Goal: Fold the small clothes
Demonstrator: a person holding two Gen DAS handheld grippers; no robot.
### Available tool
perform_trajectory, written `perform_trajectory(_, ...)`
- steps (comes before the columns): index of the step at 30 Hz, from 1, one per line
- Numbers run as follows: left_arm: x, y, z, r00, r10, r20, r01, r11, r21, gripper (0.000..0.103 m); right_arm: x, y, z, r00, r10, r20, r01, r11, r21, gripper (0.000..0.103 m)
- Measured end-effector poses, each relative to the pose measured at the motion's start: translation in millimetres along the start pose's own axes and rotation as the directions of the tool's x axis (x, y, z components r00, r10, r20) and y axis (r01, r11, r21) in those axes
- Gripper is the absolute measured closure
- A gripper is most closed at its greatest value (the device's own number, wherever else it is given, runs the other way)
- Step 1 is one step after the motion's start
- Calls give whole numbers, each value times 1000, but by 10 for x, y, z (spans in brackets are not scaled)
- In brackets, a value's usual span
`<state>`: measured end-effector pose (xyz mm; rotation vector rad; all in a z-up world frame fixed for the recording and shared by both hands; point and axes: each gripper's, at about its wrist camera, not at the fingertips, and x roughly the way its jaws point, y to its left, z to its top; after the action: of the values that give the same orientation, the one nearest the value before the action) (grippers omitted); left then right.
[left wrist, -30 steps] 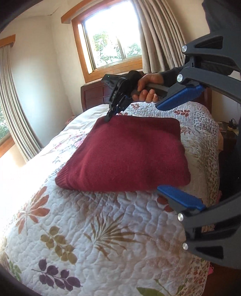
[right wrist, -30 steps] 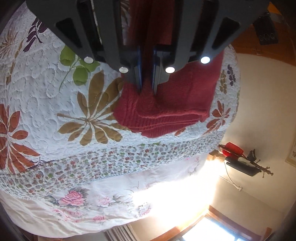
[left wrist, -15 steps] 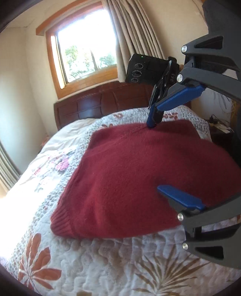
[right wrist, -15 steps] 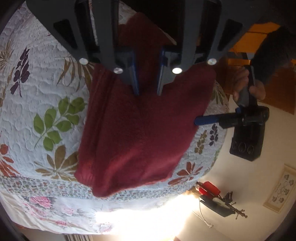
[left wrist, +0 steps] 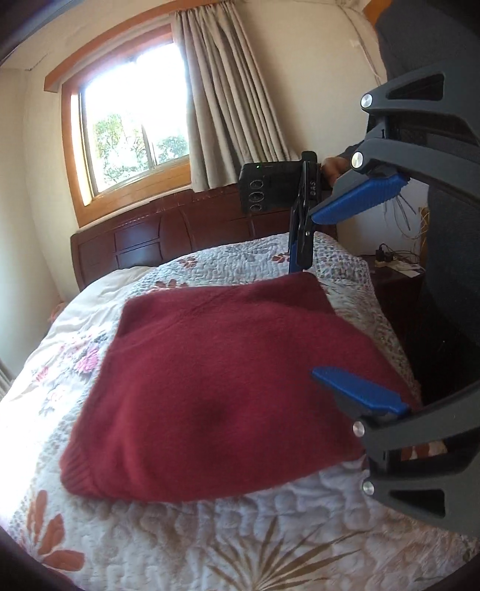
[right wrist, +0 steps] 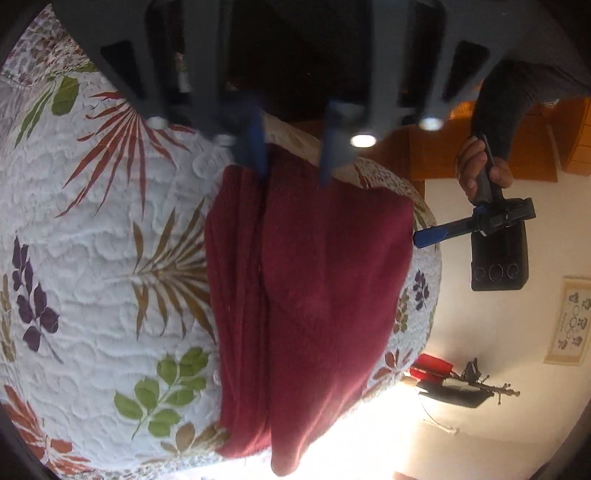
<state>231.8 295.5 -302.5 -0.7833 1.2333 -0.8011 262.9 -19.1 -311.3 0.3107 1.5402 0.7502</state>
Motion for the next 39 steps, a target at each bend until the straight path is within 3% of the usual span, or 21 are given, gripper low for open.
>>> perform_trajectory(3,138,178,-153,997,46,-57,-46,999,-14,24,-89,-92,-10,998,-68,11,68,998,-2,98)
perform_trajectory(8,76,222,-272,998,31,-50,-34,998,-46,26,8,-97,-19,995,-101,-21,100,994,-33,96)
perform_trajectory(10,-14,97,-284,1000,15,-25,-15,1000,-20,26,-77,53,-14,993,-115,10,115,992,-59,89)
perform_trajectory(13,-90,-102,-297,1000,-27,-1,27,999,39,25,-367,358,-37,980,-155,124,169,979,-113,83)
perform_trajectory(15,-13,-133,-284,999,-39,-9,39,998,53,24,-455,500,-44,975,-128,184,152,980,-126,70)
perform_trajectory(18,250,43,-261,999,-5,-54,6,1000,11,23,-153,534,28,986,-72,149,92,987,-132,68)
perform_trajectory(19,281,91,-272,998,8,-56,-8,1000,-3,23,-16,475,56,988,-83,132,100,987,-124,70)
perform_trajectory(22,302,213,-299,999,-1,-38,-1,999,-52,23,198,152,110,980,-157,122,162,986,-36,103)
perform_trajectory(24,256,115,-354,1000,16,-25,-17,999,-47,23,90,109,88,983,-124,134,121,992,28,103)
perform_trajectory(26,51,-51,-399,1000,22,16,-22,999,-31,21,-146,362,48,967,-140,213,145,989,-8,83)
perform_trajectory(27,-95,-158,-424,996,50,76,-50,999,-7,16,-254,512,53,951,-162,265,175,984,-28,78)
perform_trajectory(28,-248,-254,-466,977,130,169,-135,991,15,11,-321,657,70,928,-201,314,225,973,-43,73)
perform_trajectory(29,-403,-343,-490,931,243,271,-258,966,20,7,-351,764,124,900,-250,358,289,956,-58,69)
perform_trajectory(30,-499,-418,-491,868,349,353,-379,925,17,4,-334,879,188,870,-291,398,349,934,-79,61)
perform_trajectory(31,-535,-452,-467,810,429,399,-472,882,8,4,-269,950,253,851,-314,422,387,917,-99,61)
perform_trajectory(32,-529,-423,-442,768,488,415,-530,848,-15,4,-197,949,358,842,-326,430,407,907,-109,61)
perform_trajectory(33,-483,-380,-390,739,539,404,-572,819,-47,4,-101,940,455,839,-333,431,416,902,-113,61)
perform_trajectory(35,-402,-216,-320,725,576,378,-594,800,-81,4,74,816,607,844,-344,411,427,895,-128,66)
perform_trajectory(37,-247,27,-275,705,643,300,-640,759,-120,4,244,648,716,857,-359,369,425,898,-112,66)
perform_trajectory(38,-127,136,-246,723,645,247,-634,762,-133,4,279,573,737,856,-362,370,426,899,-104,67)
perform_trajectory(39,-88,225,-234,745,623,240,-602,782,-160,3,265,524,743,853,-362,376,427,898,-103,67)
